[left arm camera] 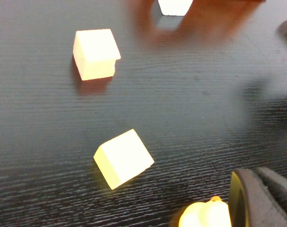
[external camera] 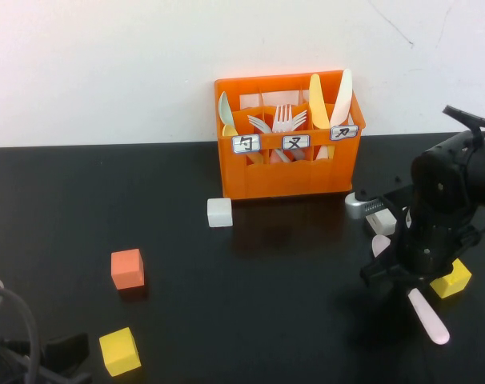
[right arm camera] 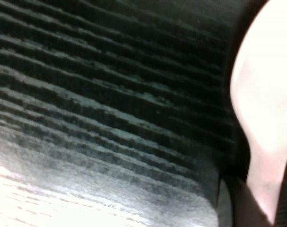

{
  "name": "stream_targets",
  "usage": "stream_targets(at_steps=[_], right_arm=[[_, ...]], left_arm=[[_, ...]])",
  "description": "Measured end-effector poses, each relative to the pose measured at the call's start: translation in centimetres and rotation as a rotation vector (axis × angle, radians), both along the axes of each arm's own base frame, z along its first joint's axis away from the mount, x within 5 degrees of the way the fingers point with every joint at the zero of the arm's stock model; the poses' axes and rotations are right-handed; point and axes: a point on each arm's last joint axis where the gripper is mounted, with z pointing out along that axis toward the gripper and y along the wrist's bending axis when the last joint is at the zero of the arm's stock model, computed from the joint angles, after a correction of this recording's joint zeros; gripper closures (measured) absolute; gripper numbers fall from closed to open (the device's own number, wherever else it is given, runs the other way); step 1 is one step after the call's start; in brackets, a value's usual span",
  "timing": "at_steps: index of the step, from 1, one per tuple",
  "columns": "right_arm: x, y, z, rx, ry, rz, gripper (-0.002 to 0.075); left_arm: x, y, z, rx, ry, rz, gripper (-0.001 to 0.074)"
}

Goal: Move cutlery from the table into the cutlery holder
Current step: Pick up the spoon, then place the spoon on the box

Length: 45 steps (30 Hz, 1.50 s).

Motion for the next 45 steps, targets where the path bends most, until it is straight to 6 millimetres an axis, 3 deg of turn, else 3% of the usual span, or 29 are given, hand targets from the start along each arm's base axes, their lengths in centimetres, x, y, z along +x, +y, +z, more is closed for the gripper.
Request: stream_targets(at_steps=[5,10,19,24,35,40,45], right_arm=[[-0.1,0.0,0.0,-0.003,0.008,0.002,0.0594],[-0.6,0.1,1.3,0.001,-0.001,0.008,0.0594],[-1.8,0.7,6.4,0.088,-0.149,0.054,0.0594],[-1.4,1.7,9.4,0.238,-0.349,0.154,0.0594],[1.4,4.4,14.7,0.462,-0.704,0.260,0.0594],[4.0,6.0,17.0,0.524,-0.838,0.255,0.0594],[6.8,7.7,17.9,0.577,-0.899,0.244,0.0594]], left_arm=[[0.0,0.0,0.1,-0.004,-0.006,-0.002,0.0736],[0.0,0.0,0.1,-0.006,-0.010,-0.002,0.0736],[0.1,-0.1,0.1,-0.010,-0.013,-0.001,0.0736],[0.1,-0.1,0.1,-0.012,-0.016,-0.001,0.0736],[0.1,-0.1,0.2,-0.018,-0.017,0.002,0.0736],[0.1,-0.1,0.2,-0.023,-0.025,0.001,0.0736],[0.1,-0.1,0.3,-0.025,-0.026,0.001,0.0736]])
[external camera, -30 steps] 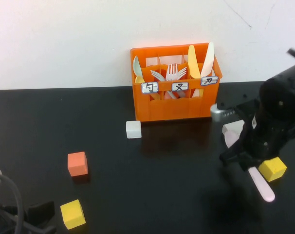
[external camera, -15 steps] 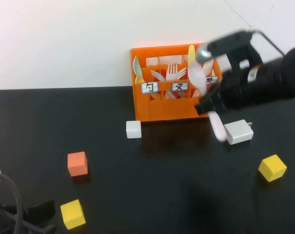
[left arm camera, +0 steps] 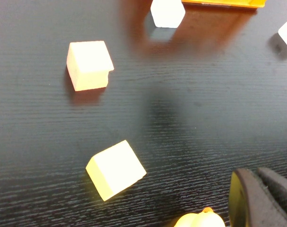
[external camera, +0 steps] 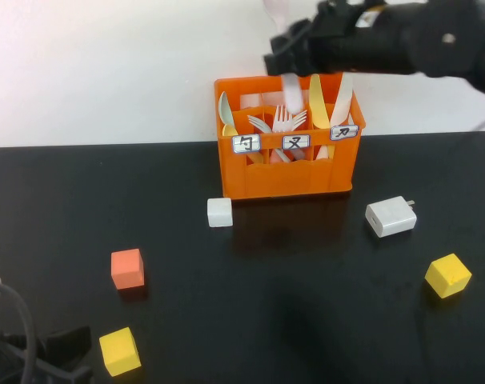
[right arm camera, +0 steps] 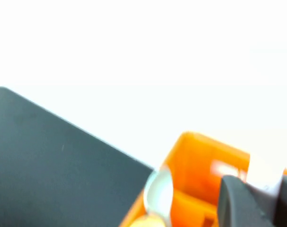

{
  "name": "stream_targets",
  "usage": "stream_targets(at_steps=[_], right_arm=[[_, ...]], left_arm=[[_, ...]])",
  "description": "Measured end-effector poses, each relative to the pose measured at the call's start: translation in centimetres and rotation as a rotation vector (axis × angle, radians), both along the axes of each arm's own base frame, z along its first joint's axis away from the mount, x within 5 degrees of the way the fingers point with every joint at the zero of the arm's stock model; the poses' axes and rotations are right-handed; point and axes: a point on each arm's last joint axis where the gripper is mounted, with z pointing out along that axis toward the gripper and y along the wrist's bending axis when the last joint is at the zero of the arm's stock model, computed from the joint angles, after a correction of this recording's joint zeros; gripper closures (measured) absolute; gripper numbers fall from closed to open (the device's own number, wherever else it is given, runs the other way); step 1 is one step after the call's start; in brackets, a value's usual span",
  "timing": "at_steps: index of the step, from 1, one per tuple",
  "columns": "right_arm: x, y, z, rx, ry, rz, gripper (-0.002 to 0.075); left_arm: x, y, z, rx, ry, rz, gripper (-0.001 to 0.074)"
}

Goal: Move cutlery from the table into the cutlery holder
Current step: Place the spoon on the box

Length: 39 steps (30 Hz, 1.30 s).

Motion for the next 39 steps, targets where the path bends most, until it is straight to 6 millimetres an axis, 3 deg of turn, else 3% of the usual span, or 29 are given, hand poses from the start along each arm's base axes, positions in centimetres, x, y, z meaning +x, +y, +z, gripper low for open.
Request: stream_targets(at_steps=[8,16,35,39], right_arm=[[2.9,3.6,-1.2,0.035,-0.069,0.022,0.0594],[4.5,6.3,-4.4,0.013,-0.083,0.050,0.0594],[5.7,6.8,-7.2,-0.066,-0.143,0.059,0.0592],[5.6,7.0,-8.1,-0.092,-0.101,0.081,0.0485]], left_arm=[[0.0,0.0,0.0,-0.003,-0.003,0.000,0.0736],[0.0,0.0,0.0,-0.007,-0.001,0.001,0.0736],[0.0,0.0,0.0,-0.007,-0.001,0.001,0.0736],[0.0,0.0,0.0,-0.007,-0.001,0.001,0.0736]])
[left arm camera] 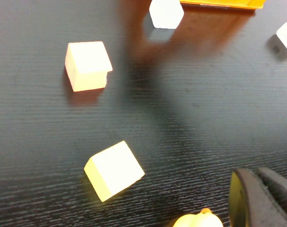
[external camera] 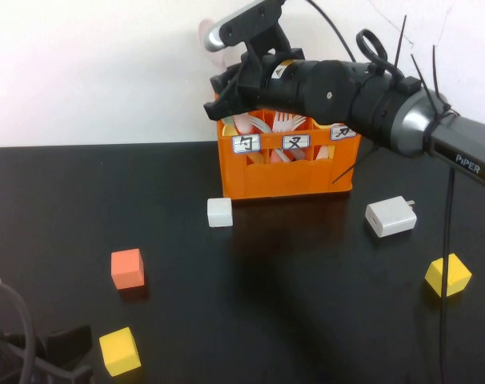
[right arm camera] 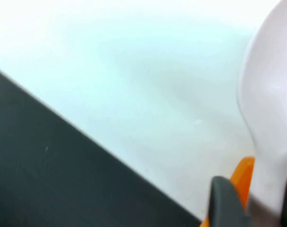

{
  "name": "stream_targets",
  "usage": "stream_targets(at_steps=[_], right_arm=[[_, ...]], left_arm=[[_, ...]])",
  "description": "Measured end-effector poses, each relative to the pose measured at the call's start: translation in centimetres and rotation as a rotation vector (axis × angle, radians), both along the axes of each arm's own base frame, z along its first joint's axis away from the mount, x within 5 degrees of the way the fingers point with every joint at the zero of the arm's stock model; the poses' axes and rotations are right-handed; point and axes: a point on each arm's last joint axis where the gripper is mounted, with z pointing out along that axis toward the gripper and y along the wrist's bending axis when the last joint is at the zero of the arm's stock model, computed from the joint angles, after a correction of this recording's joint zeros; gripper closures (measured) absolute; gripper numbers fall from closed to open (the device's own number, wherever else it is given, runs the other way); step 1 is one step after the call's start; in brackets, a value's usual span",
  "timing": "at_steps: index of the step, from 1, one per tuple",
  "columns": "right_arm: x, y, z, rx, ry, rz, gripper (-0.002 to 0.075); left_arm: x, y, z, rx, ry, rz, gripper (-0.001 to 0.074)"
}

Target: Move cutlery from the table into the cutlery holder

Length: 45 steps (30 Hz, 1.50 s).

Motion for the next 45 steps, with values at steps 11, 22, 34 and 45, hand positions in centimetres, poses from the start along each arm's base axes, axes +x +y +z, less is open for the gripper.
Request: stream_targets(at_steps=[11,22,34,45], right_arm=[[-0.6,-0.1,0.8,-0.048,0.013,0.044,0.0315],[-5.8,-2.9,10.8,-0.175,-0.020,0.154,0.0704],[-10.3,-7.3,11.9,-0.490,0.153,0.125,0.0723],[-16.6,-12.4,9.8,-0.537,0.247,0.005,0.0725]], left_arm=[[0.0,0.1,0.0,0.013,-0.008,-0.001,0.0736],[-1.4,1.0,1.2,0.009,-0.125,-0.023,0.0736],[-4.5,2.7,0.8,-0.073,-0.332,-0.036,0.0736],[-7.0,4.1,0.9,-0.173,-0.489,-0.025,0.0736]])
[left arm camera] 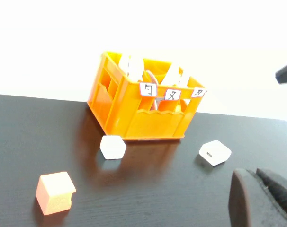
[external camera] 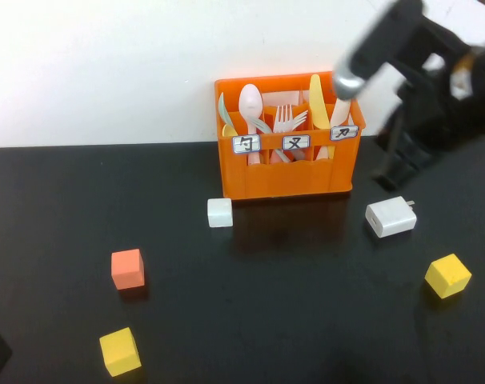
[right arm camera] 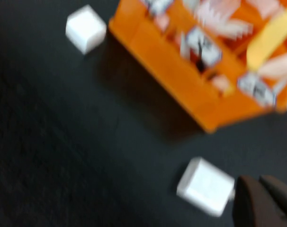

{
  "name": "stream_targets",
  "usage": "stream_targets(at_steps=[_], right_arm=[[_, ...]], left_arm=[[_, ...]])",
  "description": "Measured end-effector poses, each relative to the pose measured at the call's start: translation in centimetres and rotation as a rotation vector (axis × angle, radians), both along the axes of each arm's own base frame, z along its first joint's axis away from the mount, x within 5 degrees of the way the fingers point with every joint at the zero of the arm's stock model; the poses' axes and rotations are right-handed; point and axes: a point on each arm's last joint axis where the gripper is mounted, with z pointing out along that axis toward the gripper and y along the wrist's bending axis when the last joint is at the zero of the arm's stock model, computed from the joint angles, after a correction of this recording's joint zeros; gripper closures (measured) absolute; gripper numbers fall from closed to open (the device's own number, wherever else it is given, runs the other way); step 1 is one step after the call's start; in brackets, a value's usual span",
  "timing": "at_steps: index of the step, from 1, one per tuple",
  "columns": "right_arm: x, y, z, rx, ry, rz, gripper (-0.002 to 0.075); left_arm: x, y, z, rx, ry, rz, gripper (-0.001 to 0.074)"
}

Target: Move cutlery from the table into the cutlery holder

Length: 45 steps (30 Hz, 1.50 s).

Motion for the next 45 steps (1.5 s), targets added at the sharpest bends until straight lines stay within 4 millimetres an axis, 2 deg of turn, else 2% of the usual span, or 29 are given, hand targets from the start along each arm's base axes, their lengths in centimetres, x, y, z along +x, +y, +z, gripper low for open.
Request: stream_targets(at_steps=[9,22,29,35,45], right_arm=[[-7.5,-4.7,-0.7,0.048,-0.068,0.002,0.0726],[-19.1,-11.3,-6.5,0.204,-0.179,0.022,0.0726],[-24.3,-14.7,-7.0,0.258,-0.277,0.021,0.0726],[-26.5,-16.0,-6.6,0.325,-0.382,0.025,0.0726],[-26.7,-16.1,-6.6,0.335,-0.389,0.023,0.0726]], left_arm=[[0.2,-0.1,-1.2,0.008,0.016,-0.001,0.0736],[0.5,-0.3,-2.8,0.032,0.057,-0.002,0.0736],[0.4,-0.2,-3.9,0.088,0.160,0.009,0.0736],[0.4,-0.1,-4.0,0.093,0.169,0.010,0.0736],[0.4,-0.1,-4.0,0.096,0.171,0.011,0.0736]])
